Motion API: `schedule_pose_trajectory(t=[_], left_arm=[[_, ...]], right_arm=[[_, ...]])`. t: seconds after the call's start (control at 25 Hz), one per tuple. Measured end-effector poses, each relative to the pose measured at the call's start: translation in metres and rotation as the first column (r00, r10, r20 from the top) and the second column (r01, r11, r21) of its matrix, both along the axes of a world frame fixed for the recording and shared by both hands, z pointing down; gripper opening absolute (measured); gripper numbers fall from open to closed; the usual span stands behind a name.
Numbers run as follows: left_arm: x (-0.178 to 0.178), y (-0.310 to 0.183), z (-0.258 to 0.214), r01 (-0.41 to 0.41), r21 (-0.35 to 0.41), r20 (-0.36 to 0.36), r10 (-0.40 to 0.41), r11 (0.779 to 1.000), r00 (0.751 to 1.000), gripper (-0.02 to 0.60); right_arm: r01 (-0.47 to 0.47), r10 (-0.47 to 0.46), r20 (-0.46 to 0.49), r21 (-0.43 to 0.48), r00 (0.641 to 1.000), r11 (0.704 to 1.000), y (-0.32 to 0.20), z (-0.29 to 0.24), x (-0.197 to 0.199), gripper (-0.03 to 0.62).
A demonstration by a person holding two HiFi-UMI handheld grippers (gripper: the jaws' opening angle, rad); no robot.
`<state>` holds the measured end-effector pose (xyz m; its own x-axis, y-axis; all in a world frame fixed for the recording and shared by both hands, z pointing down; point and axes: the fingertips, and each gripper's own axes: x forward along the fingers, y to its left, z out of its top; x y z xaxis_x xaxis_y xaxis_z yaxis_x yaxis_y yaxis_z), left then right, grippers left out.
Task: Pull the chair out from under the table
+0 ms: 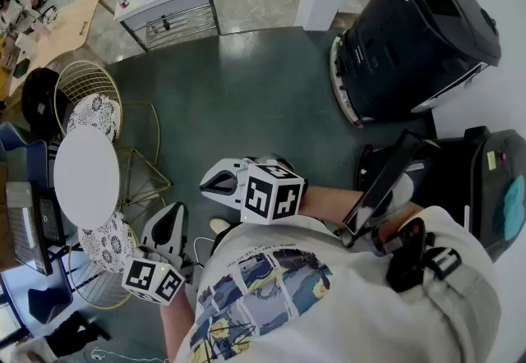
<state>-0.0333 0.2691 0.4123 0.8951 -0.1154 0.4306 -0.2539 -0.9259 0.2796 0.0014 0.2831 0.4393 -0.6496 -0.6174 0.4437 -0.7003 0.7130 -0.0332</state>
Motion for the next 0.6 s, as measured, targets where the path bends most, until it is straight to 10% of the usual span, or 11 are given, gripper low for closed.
schedule_pose_trajectory(t=[0.6], left_arm=[[0.011, -0.001, 0.010, 0.079, 0.002, 0.008, -0.079, 0.997, 0.997, 0.009]], right_arm=[[0.021, -0.021, 0.003, -0.022, 1.000, 1.000, 0.007, 0.014, 0.032, 0.012]])
